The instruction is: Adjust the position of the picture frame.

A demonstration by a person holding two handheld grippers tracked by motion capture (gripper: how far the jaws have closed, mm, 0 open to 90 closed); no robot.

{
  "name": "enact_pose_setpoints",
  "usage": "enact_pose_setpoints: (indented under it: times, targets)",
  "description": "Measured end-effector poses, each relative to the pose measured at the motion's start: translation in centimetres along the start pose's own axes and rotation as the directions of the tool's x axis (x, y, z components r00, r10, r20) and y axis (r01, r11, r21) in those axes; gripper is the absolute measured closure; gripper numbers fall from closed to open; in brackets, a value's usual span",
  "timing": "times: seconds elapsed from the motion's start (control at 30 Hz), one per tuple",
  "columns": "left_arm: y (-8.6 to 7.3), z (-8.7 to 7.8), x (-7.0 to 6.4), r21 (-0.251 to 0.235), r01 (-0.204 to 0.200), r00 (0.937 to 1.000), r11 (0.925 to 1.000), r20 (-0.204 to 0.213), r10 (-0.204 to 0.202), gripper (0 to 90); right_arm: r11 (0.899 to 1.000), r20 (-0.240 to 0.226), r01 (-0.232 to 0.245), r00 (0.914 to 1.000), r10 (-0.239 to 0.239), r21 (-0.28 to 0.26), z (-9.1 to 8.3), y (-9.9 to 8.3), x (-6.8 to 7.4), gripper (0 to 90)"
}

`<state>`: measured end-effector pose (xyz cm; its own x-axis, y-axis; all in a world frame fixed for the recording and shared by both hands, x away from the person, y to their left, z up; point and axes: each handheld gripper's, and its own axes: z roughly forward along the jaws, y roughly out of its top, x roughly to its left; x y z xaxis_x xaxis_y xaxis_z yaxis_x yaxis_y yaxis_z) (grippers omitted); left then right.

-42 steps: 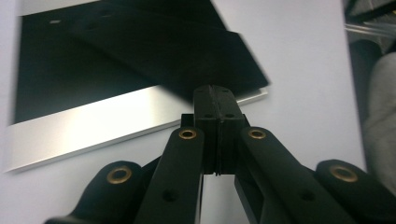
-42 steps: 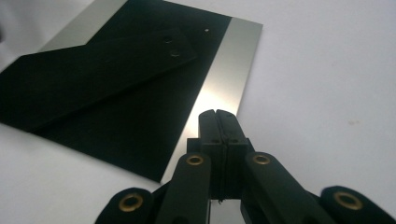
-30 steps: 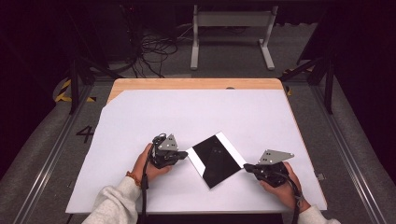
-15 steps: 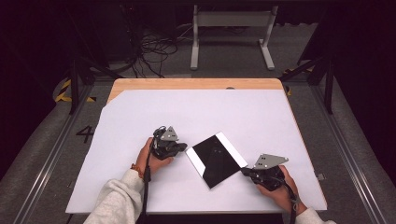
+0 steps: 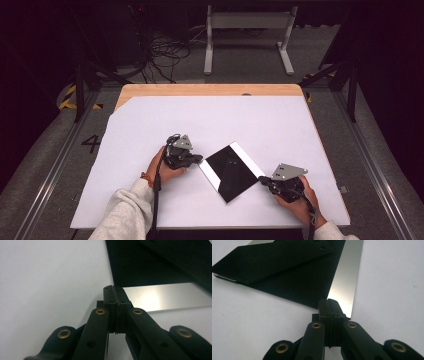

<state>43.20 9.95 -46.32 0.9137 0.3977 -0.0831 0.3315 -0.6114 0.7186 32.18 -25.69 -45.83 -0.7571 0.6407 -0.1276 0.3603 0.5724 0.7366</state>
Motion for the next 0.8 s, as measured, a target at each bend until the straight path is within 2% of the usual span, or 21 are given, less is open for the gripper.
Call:
enact_pose_setpoints:
  times: [0.1, 0.33, 0.4, 0.5, 0.8]
  targets:
    - [-0.2, -0.3, -0.3, 0.011, -0.002, 0.9995, 0.9999, 0.031, 0.001, 90.0, 1.000, 0.008, 0.000, 1.0000, 0.000, 0.004, 0.1, 0.1, -0.3, 90.0]
    - [-1.2, -1.1, -1.1, 0.013, -0.009, 0.9984, 0.9999, 0.057, 0.008, 90.0, 1.000, -0.002, -0.031, 0.9995, 0.031, 0.003, 0.8, 0.6, -1.3, 90.0]
    - [-1.5, -1.4, -1.5, 0.019, 0.005, 0.9982, 0.9998, 0.059, -0.007, 90.0, 0.999, -0.007, -0.046, 0.9989, 0.046, 0.004, 1.2, 0.9, -1.7, 90.0]
    - [-1.8, -1.7, -2.2, 0.025, -0.008, 0.9990, 0.9996, 0.043, 0.007, 90.0, 0.999, 0.000, -0.043, 0.9991, 0.043, 0.010, 1.7, 1.4, -2.0, 90.0]
    - [-3.0, -2.5, -3.7, 0.014, 0.004, 0.9978, 0.9999, 0.066, -0.005, 90.0, 0.998, 0.013, -0.054, 0.9984, 0.054, 0.013, 3.3, 2.8, -2.8, 90.0]
